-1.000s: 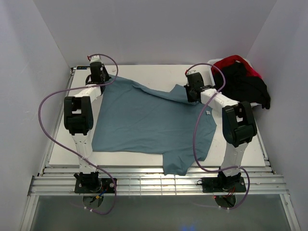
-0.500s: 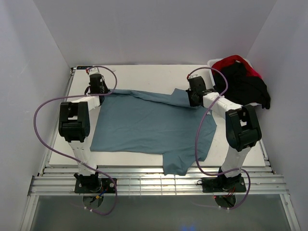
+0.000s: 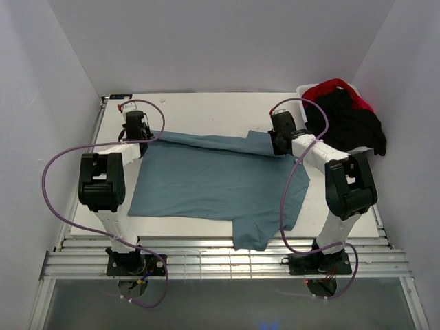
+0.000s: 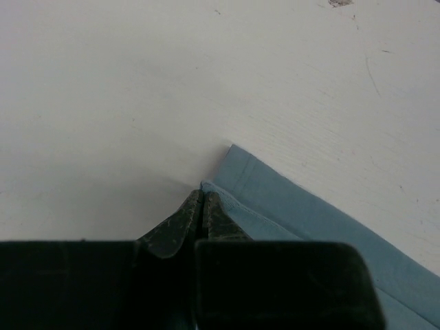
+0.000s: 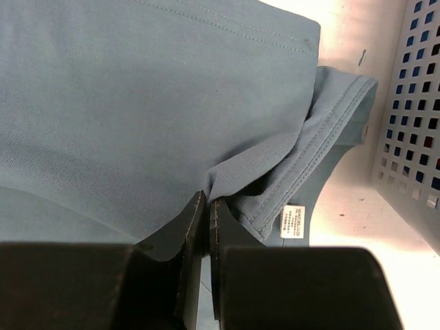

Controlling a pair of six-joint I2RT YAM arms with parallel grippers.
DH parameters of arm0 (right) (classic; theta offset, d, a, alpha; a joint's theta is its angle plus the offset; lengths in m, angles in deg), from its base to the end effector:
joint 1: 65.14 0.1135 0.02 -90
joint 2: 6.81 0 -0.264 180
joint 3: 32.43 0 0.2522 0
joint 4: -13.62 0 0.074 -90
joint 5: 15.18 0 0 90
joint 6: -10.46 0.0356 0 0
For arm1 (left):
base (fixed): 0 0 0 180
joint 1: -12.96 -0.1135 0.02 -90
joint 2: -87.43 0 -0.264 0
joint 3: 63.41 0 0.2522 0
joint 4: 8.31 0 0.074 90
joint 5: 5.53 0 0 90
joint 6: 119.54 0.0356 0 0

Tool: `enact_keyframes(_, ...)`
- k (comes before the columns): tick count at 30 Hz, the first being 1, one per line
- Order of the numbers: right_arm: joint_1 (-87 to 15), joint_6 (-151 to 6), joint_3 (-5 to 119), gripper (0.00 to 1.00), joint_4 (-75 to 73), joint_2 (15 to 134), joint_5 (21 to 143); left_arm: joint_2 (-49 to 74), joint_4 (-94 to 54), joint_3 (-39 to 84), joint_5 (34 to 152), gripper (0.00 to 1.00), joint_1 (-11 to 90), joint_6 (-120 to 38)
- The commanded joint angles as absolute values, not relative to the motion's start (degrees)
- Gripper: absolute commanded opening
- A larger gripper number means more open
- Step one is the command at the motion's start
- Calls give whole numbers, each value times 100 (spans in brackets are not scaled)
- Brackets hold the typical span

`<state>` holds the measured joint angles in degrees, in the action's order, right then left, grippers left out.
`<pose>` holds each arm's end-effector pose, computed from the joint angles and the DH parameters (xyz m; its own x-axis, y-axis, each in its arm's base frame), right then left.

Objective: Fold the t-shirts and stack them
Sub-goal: Fold the flattened tshirt in 1/3 of the way

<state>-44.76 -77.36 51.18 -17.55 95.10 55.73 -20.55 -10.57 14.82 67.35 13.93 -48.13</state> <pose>0.3639 0.1228 0.2108 -0.7169 -0.2280 -0.6588 -0.1027 0.9692 -0.2237 0.4122 0.0035 0.1822 -0.4279 -0.2975 -0.8535 -0.3902 0.9126 -0.1224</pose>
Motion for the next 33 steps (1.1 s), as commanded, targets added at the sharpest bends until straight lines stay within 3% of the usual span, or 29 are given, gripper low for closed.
enact_keyframes(1, -4457, -7699, 5050, 8, -1877, 9259, 5338, -1444, -1074, 1355, 6470, 9, 1348, -4870)
enact_keyframes(17, -4466, -7532, 4778, 8, -2035, 9488, 4925, -1794, -2110, 1266, 6260, 12, 1348, -4975)
enact_keyframes(18, -4466, -7506, 4795, 8, -2079, 9523, 4864, -1838, -2259, 1301, 6189, 15, 1348, -4984)
enact_keyframes(20, -4466, -7392, 4857, 9, -2245, 9637, 4592, -1962, -2540, 1407, 5979, 33, 1348, -5080)
enact_keyframes(22, -4466, -7313, 4901, 16, -2369, 9716, 4294, -1988, -2761, 1486, 5566, 54, 1348, -5168)
enact_keyframes(24, -4466, -7198, 4971, 20, -2561, 9743, 4091, -1936, -2822, 1469, 5154, 59, 1348, -5282)
enact_keyframes(25, -4475, -7146, 4997, 24, -2650, 9760, 3916, -1883, -2840, 1477, 5030, 68, 1348, -5326)
enact_keyframes(27, -4484, -7040, 5103, 37, -2869, 9760, 3835, -1813, -2919, 1504, 4871, 72, 1348, -5458)
enact_keyframes(28, -4484, -7040, 5129, 49, -2905, 9743, 3861, -1769, -2919, 1504, 4888, 73, 1348, -5502)
enact_keyframes(33, -4475, -6978, 5147, 58, -2819, 9366, 3940, -1190, -2570, 1434, 4950, 73, 1629, -5714)
